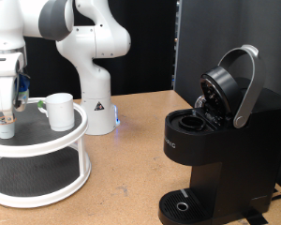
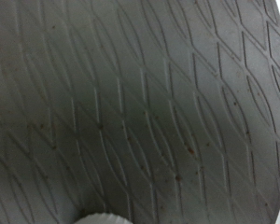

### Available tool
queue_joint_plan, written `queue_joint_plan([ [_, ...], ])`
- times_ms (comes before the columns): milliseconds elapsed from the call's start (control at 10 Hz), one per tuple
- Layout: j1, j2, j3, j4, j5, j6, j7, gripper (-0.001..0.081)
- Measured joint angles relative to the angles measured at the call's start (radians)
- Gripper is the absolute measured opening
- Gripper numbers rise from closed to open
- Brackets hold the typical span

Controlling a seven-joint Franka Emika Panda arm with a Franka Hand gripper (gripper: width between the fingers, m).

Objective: Make a cup of coffee with the keurig machine

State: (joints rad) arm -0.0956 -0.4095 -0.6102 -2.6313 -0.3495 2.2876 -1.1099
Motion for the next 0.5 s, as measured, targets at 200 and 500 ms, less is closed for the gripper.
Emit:
queue_joint_plan([
  [200,-0.002,0.001,-0.001,0.003,-0.018,0.002,0.000,0.0801],
  [500,-0.015,0.010,-0.019,-0.016,-0.070,0.058,-0.011,0.0808],
])
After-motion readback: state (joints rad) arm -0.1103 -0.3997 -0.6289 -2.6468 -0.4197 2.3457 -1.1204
